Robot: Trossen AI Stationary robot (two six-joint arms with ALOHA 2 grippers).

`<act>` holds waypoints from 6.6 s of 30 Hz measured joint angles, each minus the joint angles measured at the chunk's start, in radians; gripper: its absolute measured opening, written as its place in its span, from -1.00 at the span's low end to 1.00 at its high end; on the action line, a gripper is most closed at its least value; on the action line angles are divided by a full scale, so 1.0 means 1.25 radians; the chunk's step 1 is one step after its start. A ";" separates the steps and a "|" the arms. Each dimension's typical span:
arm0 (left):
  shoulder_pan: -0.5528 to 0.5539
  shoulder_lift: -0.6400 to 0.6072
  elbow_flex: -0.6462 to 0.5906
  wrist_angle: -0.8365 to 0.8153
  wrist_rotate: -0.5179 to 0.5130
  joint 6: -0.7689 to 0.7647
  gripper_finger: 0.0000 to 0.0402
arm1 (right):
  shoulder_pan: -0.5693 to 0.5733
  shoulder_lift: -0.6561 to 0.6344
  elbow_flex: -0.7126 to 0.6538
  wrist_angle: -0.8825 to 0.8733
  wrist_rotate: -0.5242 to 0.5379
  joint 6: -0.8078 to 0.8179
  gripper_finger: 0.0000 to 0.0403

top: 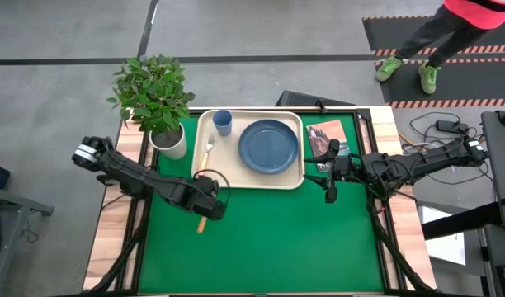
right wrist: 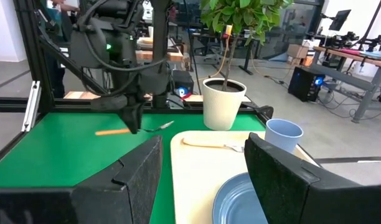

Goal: Pick and place plate/cup/fork/spoon on tray
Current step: Put the orange spoon on the white food tray beside the orange fork, then return to Home Position

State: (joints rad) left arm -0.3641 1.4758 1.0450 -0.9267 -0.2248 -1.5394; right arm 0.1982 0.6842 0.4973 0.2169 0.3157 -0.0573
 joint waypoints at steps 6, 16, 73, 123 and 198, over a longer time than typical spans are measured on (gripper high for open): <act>0.070 0.023 0.018 0.001 -0.086 0.043 -0.86 | 0.000 -0.001 0.000 0.001 0.000 -0.005 0.07; 0.218 0.023 0.018 0.063 -0.143 0.167 -0.86 | 0.000 -0.001 0.000 0.000 0.000 -0.011 0.07; 0.471 0.112 -0.004 0.167 -0.144 0.441 -0.56 | 0.000 -0.002 0.000 -0.012 0.000 -0.018 0.07; 0.093 -0.904 -0.727 0.928 -0.154 1.177 -1.00 | 0.002 -0.547 -0.266 -0.110 -0.041 -0.202 0.07; 0.092 -0.873 -0.832 0.902 -0.075 1.383 -1.00 | 0.002 -0.535 -0.389 0.039 0.000 -0.163 0.07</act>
State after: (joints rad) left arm -0.2485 0.3850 0.0044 0.2005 -0.3183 0.1894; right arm 0.2001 0.0158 0.0105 0.2661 0.3157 -0.2615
